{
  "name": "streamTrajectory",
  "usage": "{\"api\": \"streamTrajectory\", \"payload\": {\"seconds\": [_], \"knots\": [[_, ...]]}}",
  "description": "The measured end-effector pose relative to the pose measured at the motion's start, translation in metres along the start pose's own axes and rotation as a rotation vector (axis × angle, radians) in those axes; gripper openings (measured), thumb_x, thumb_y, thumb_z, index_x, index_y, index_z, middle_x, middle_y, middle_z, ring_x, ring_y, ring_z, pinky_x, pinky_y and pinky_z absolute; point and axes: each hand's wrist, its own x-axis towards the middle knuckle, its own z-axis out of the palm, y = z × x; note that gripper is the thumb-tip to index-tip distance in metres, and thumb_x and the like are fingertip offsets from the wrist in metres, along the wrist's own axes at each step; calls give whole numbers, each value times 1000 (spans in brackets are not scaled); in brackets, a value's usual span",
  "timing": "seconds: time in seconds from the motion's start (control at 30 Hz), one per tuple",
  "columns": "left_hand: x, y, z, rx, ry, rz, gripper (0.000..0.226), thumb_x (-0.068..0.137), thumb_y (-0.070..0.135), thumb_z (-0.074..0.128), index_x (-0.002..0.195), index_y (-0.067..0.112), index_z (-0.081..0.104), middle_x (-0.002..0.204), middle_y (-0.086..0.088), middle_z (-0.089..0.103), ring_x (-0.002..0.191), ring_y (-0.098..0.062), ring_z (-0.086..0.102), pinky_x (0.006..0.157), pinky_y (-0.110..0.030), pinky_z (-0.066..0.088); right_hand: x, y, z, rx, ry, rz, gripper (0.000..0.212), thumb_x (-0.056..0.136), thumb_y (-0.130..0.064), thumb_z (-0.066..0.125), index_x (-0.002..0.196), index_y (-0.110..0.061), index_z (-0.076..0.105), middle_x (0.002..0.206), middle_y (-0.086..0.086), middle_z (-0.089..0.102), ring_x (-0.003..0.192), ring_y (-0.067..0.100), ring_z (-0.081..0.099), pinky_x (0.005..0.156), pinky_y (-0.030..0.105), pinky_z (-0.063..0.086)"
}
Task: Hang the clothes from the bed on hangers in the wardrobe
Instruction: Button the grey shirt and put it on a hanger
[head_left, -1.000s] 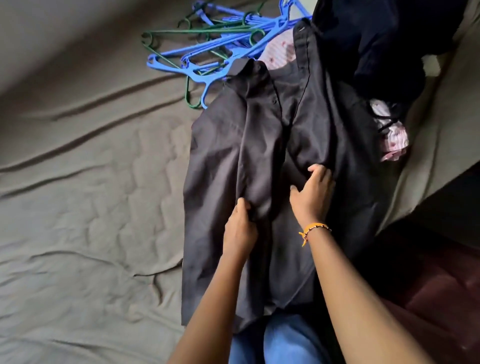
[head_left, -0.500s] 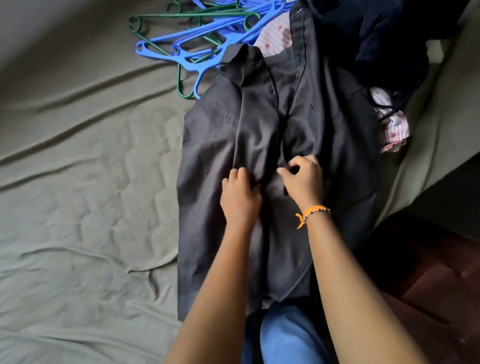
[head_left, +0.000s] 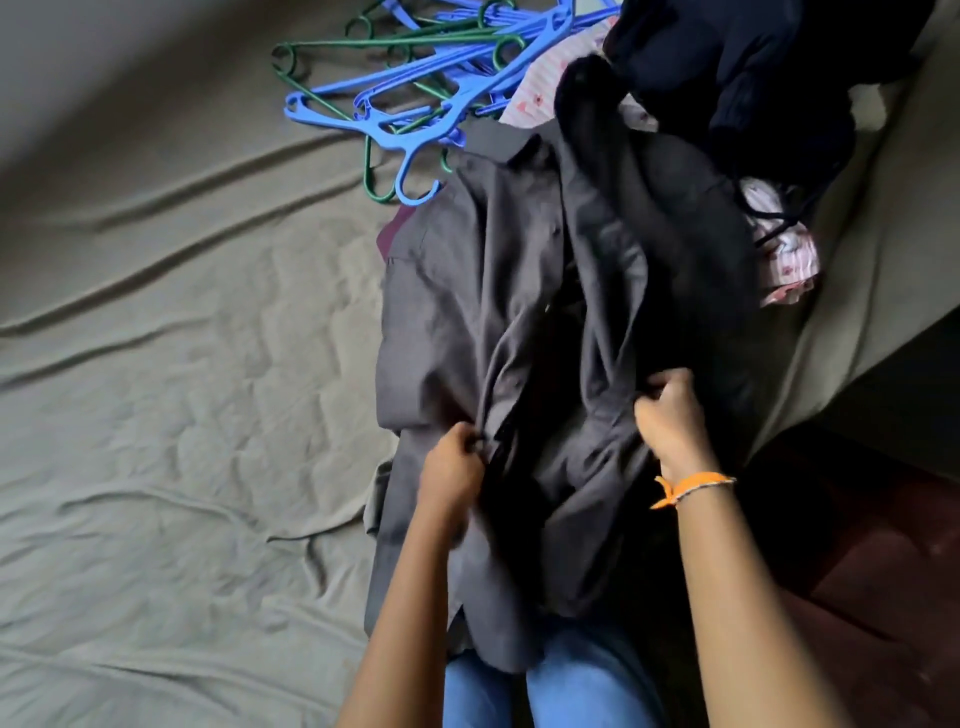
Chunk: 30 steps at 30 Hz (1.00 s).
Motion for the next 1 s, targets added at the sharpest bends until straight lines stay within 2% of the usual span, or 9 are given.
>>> {"api": "streamTrajectory", "payload": {"seconds": [0.07, 0.17, 0.27, 0.43, 0.63, 0.7, 0.8, 0.9, 1.0], "knots": [[-7, -11, 2, 433, 297, -8, 21, 79, 3, 49, 100, 6, 53, 106, -16, 54, 98, -38, 52, 79, -44, 40, -6, 7, 1, -4, 139, -93, 25, 78, 5, 47, 101, -4, 51, 102, 18, 60, 99, 37, 56, 87, 40, 42], [-17, 16, 9, 234, 574, 349, 30, 71, 1, 54, 100, 9, 56, 100, -14, 52, 88, -37, 50, 75, -45, 40, -9, -12, 1, 198, 260, -280, 19, 77, -5, 48, 93, -14, 50, 94, 8, 56, 85, 32, 55, 78, 45, 47], [-11, 51, 21, 307, 504, 588, 31, 73, 8, 62, 103, 12, 55, 103, -9, 53, 87, -31, 49, 73, -41, 41, -5, -37, 11, 155, 249, -476, 21, 77, -10, 58, 97, -8, 55, 98, 8, 53, 91, 30, 51, 85, 41, 41], [31, 69, 27, 671, 508, 625, 51, 67, 13, 67, 117, 13, 56, 114, -8, 56, 92, -31, 53, 71, -38, 46, 35, -54, 24, 59, 263, -423, 40, 71, -7, 62, 109, -3, 53, 107, 17, 56, 99, 36, 52, 89, 39, 37], [24, 66, 6, 133, 435, 579, 23, 67, -2, 51, 88, 7, 54, 89, -6, 55, 83, -29, 53, 71, -40, 44, 13, -53, 2, 114, 267, -611, 30, 65, 1, 44, 88, -6, 62, 80, 11, 51, 74, 21, 46, 68, 28, 37], [8, 50, 9, 139, 454, 554, 15, 68, 4, 49, 81, 10, 52, 84, -4, 53, 79, -28, 52, 68, -39, 43, -10, -39, 7, -21, 187, -644, 30, 67, -4, 45, 90, -11, 62, 86, 11, 53, 78, 25, 49, 67, 36, 40], [-3, 32, 18, 433, 325, 362, 23, 69, 17, 46, 89, 15, 59, 94, -4, 58, 88, -32, 53, 76, -40, 43, -25, -21, 23, -347, -8, -570, 28, 72, -17, 59, 99, -16, 64, 97, 9, 54, 87, 31, 54, 66, 40, 49], [-5, 37, 17, 357, 323, 292, 26, 70, 19, 46, 87, 14, 65, 92, -5, 60, 85, -32, 57, 75, -40, 45, -22, -29, 32, -190, -33, -512, 19, 76, -16, 62, 94, -10, 64, 94, 10, 54, 83, 31, 56, 67, 38, 47], [-1, 62, 15, 147, 356, 506, 15, 73, 3, 47, 80, 8, 59, 83, -6, 55, 77, -28, 51, 69, -31, 40, -3, -60, 39, 27, 40, -616, 19, 77, 0, 50, 90, -5, 63, 88, 13, 54, 76, 27, 54, 72, 32, 42]]}}
